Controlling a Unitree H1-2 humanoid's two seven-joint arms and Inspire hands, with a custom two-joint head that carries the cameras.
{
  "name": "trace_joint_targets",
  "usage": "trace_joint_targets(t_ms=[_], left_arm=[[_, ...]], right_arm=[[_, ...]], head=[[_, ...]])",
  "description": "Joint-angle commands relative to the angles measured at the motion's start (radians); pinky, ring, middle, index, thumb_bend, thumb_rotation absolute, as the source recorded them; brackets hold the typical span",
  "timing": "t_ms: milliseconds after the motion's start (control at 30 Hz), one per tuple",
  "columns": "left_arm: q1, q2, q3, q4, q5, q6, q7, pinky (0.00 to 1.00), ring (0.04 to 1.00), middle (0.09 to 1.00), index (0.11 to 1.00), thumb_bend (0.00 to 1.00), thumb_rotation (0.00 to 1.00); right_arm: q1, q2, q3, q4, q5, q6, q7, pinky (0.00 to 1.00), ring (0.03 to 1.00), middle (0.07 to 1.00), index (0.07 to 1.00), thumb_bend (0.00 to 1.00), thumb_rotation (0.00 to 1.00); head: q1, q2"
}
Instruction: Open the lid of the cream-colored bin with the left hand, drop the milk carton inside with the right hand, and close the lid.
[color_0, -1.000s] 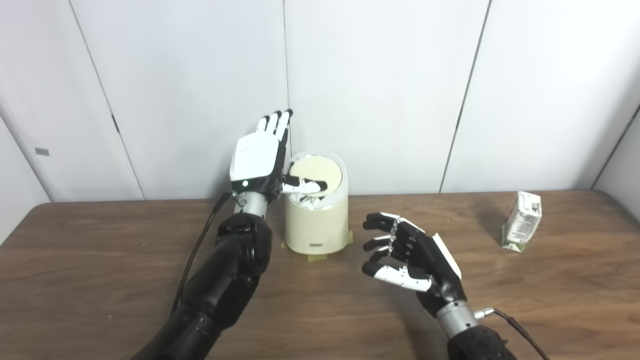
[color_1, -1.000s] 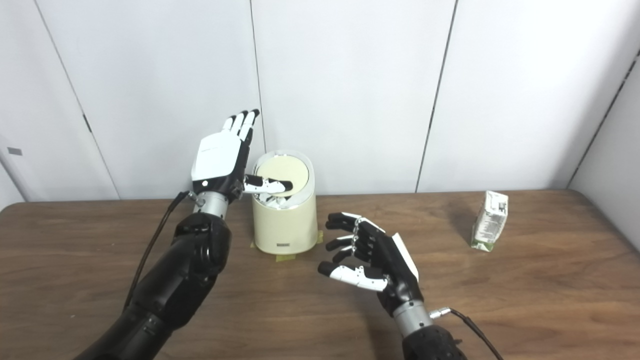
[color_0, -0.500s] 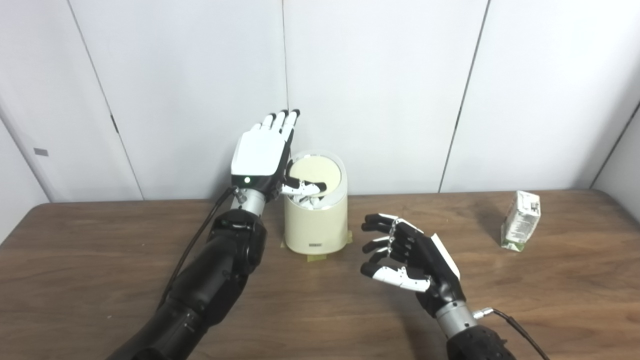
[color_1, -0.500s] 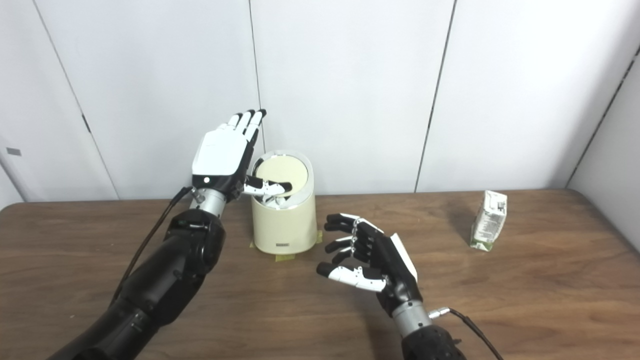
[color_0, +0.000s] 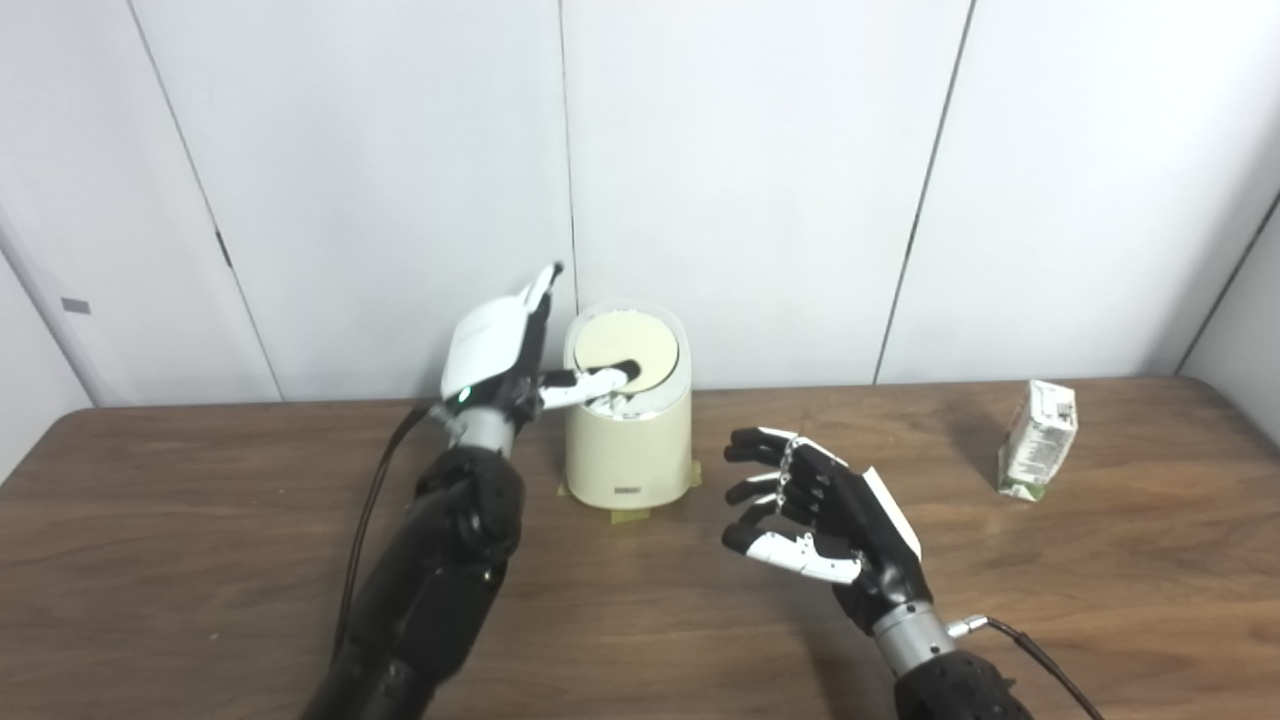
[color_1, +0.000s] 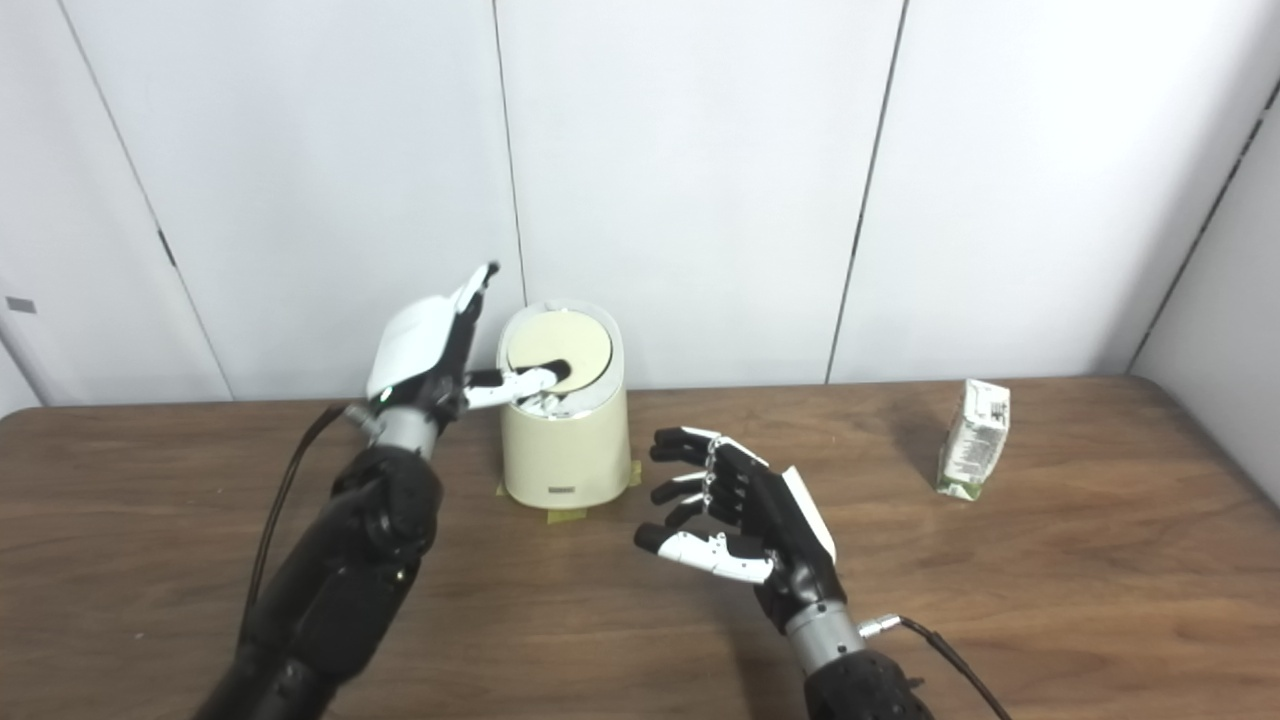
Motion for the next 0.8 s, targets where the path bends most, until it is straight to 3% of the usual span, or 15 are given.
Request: trace_joint_targets(t_ms=[0, 133, 300, 500, 667, 767], left_arm=[[-0.052, 0.009, 0.035, -0.069, -0.068, -0.090, 0.010, 0.81, 0.929, 0.965, 0.984, 0.78, 0.48], [0.006, 0.008, 0.088, -0.144, -0.166, -0.136, -0.008, 0.81, 0.919, 0.941, 0.963, 0.78, 0.46], [0.126, 0.023, 0.135, -0.262, -0.269, -0.134, -0.059, 0.76, 0.868, 0.885, 0.916, 0.76, 0.45], [0.280, 0.103, 0.117, -0.322, -0.272, -0.234, -0.122, 0.65, 0.755, 0.804, 0.826, 0.73, 0.37], [0.400, 0.121, 0.126, -0.359, -0.341, -0.307, -0.160, 0.57, 0.694, 0.751, 0.781, 0.73, 0.29], [0.459, 0.132, 0.129, -0.376, -0.325, -0.345, -0.157, 0.58, 0.675, 0.738, 0.780, 0.72, 0.31]], right_arm=[[-0.037, -0.004, 0.001, -0.017, -0.003, -0.030, 0.004, 0.44, 0.570, 0.712, 0.709, 0.66, 0.27], [-0.038, -0.003, 0.001, -0.018, 0.006, -0.029, 0.009, 0.43, 0.560, 0.689, 0.694, 0.65, 0.24], [-0.040, -0.002, -0.004, -0.012, 0.015, -0.036, 0.013, 0.42, 0.550, 0.669, 0.683, 0.63, 0.21], [-0.040, -0.008, -0.009, -0.007, 0.007, -0.044, 0.012, 0.41, 0.545, 0.665, 0.679, 0.63, 0.20], [-0.044, -0.008, -0.025, 0.009, 0.018, -0.068, 0.007, 0.42, 0.545, 0.668, 0.693, 0.67, 0.22], [-0.039, -0.001, -0.040, 0.002, 0.037, -0.081, 0.004, 0.42, 0.551, 0.686, 0.738, 0.69, 0.19]], head=[[0.001, 0.000], [0.003, -0.001], [0.009, -0.001], [0.014, 0.000], [0.017, -0.003], [0.012, -0.006]])
